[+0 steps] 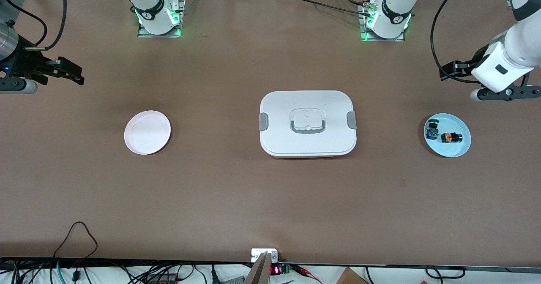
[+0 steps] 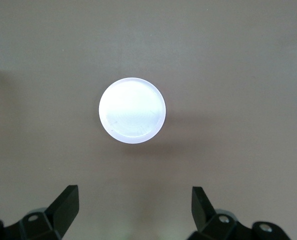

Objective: Transfer orange switch to right arm and place
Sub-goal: 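Move the left gripper over the light-blue plate toward the orange switch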

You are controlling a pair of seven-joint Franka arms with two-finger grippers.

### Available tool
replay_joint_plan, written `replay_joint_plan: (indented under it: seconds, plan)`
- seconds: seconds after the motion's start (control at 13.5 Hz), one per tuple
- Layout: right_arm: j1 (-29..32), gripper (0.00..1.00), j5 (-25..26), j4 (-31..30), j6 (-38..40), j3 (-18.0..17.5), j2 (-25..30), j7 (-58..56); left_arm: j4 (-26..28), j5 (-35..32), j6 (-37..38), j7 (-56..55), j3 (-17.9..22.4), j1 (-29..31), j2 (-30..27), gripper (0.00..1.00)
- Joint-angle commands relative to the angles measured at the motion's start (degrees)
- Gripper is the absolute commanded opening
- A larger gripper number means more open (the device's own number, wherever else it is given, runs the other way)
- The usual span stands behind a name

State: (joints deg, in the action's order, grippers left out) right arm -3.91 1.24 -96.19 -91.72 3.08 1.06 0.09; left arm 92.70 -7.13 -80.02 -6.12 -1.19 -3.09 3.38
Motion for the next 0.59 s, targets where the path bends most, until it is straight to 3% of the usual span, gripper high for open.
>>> replay_joint_plan:
  seconds: [0.0, 0.37, 0.52]
  plan:
    - [0.39, 1.0, 0.08, 0.57, 0.67, -0.18, -0.53, -0.18, -11.02, -2.19, 3.2, -0.65, 0.13, -1.57, 7.76, 1.0]
    - [0.3, 1.0, -0.01, 0.66, 0.49, -0.18, -0.71, -0.18, -12.72, -2.97, 3.03, 1.19, 0.48, -0.69, 10.77, 1.0]
    - [0.31, 1.0, -0.01, 0.66, 0.23, -0.18, -0.71, -0.18, -11.84, -3.33, 1.89, 1.63, 0.83, 2.8, 13.74, 1.0]
